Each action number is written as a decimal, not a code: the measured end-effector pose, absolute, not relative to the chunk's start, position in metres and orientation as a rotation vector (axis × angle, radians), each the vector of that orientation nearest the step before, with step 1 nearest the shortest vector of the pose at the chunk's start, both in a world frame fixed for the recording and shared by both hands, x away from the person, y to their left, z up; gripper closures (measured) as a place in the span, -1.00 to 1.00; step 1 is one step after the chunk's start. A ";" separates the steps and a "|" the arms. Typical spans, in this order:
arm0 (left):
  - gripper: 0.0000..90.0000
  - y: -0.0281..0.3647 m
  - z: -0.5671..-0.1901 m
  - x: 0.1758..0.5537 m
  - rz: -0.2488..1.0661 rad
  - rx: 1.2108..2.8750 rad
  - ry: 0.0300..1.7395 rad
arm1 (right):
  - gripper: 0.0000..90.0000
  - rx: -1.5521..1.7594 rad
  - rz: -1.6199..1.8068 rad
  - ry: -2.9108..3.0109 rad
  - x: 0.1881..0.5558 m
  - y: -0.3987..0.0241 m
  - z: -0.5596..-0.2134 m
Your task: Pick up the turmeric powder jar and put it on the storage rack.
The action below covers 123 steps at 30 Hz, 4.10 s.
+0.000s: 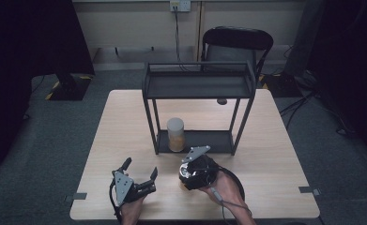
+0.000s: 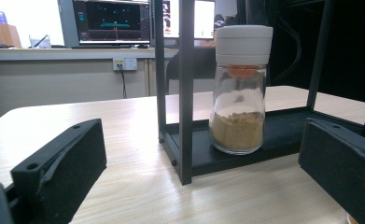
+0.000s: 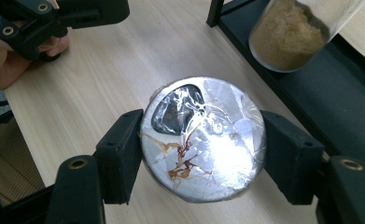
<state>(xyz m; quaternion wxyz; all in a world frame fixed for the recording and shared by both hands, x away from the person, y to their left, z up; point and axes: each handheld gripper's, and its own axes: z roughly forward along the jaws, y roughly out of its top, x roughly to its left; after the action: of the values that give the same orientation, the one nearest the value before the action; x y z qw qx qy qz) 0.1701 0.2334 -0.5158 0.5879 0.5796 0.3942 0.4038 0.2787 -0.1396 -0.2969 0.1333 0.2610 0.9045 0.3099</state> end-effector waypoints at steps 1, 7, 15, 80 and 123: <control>-0.99 0.233 -0.516 0.170 0.941 1.350 0.918 | -0.24 0.757 0.901 2.621 0.278 -0.140 -0.296; -0.99 0.233 -0.516 0.170 0.941 1.350 0.918 | -0.24 0.769 0.914 2.604 0.277 -0.141 -0.295; -0.99 0.232 -0.515 0.170 0.943 1.353 0.926 | -0.24 0.772 0.937 2.594 0.278 -0.141 -0.294; -0.99 0.234 -0.516 0.170 0.939 1.352 0.916 | -0.24 0.918 0.968 2.373 0.314 -0.152 -0.277; -0.99 0.234 -0.516 0.170 0.938 1.352 0.916 | -0.24 1.072 0.828 2.379 0.379 -0.131 -0.282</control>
<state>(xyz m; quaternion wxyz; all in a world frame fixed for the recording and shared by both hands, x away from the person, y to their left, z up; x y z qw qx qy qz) 0.1703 0.2340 -0.5157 0.5885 0.5805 0.3931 0.4026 0.3786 -0.1306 -0.2823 0.2005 0.3836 0.8513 0.2964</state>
